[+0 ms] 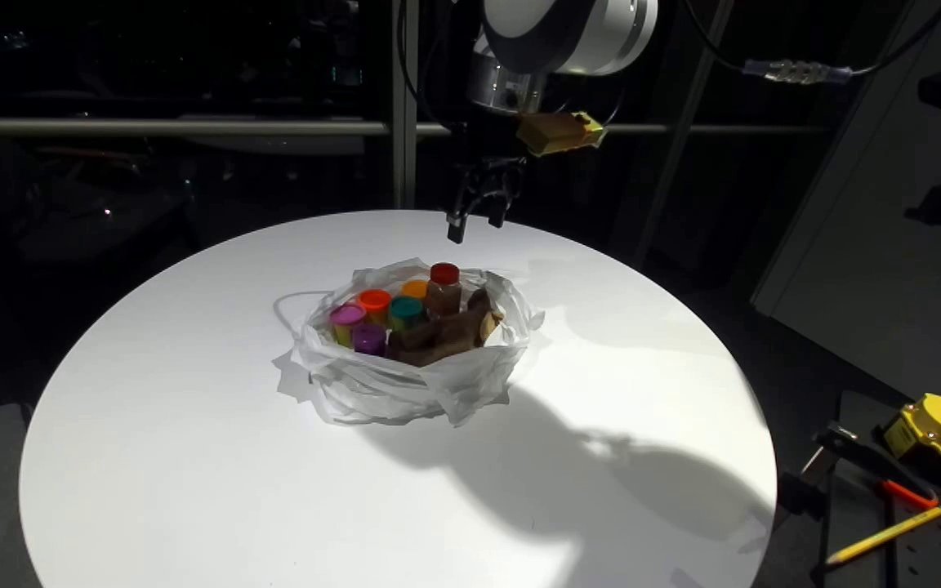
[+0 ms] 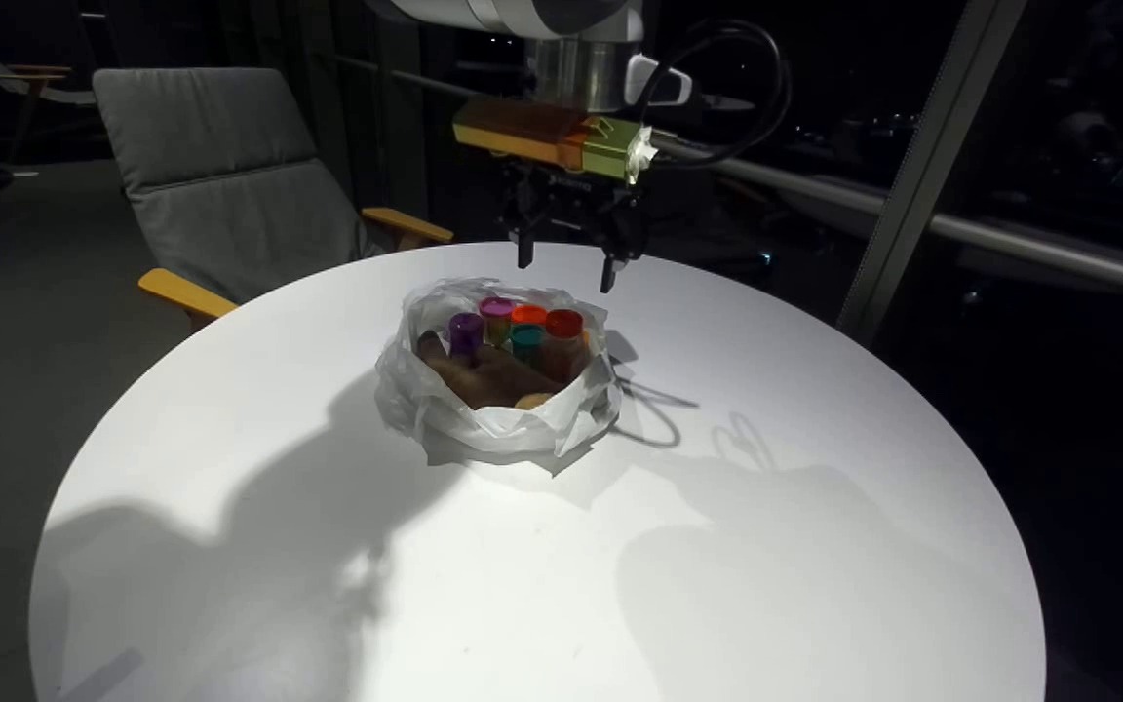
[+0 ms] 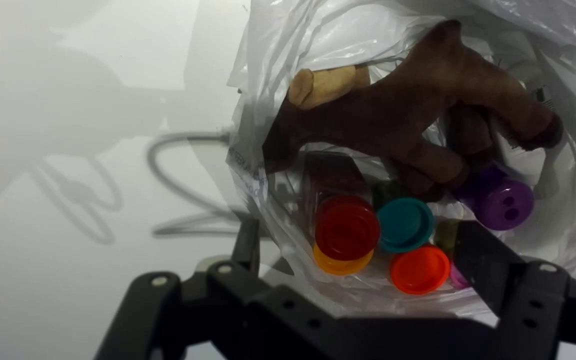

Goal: Remove the contents from the bag and put them on the table.

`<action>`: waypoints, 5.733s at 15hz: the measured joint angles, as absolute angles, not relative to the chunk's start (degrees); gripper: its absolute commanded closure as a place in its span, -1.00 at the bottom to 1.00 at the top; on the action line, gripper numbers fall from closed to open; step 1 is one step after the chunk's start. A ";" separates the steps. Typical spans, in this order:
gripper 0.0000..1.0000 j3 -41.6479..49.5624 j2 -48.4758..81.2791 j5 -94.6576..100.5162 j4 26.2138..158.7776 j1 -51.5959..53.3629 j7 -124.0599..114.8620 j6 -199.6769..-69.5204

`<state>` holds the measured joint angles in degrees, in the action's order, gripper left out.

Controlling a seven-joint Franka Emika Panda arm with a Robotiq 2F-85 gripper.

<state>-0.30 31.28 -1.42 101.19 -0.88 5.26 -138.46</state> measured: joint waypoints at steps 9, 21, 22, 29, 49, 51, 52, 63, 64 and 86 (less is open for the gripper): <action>-1.00 -0.36 32.85 -1.41 100.39 -0.88 6.49 -138.86; -1.00 -4.44 44.22 -1.96 88.85 -4.25 14.61 -138.51; -1.00 -4.75 44.88 -1.96 88.13 -4.33 14.77 -138.24; -0.31 -4.92 47.40 -1.95 86.32 -4.06 14.69 -136.71; 0.50 4.21 31.42 -0.71 109.50 3.73 -4.12 -163.77; 0.50 7.02 27.75 -0.69 115.73 4.48 -7.59 -167.63; 0.50 8.30 25.90 -0.69 119.01 4.55 -8.94 -169.29; 0.50 10.19 10.25 -4.85 143.56 -2.81 -6.58 -173.00; 0.50 8.06 10.66 -7.45 143.02 -4.53 -3.95 -171.93; 0.50 6.64 33.80 -4.62 120.80 -6.90 0.81 -167.04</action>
<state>6.64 33.80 -4.62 120.80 -6.90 0.81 -167.04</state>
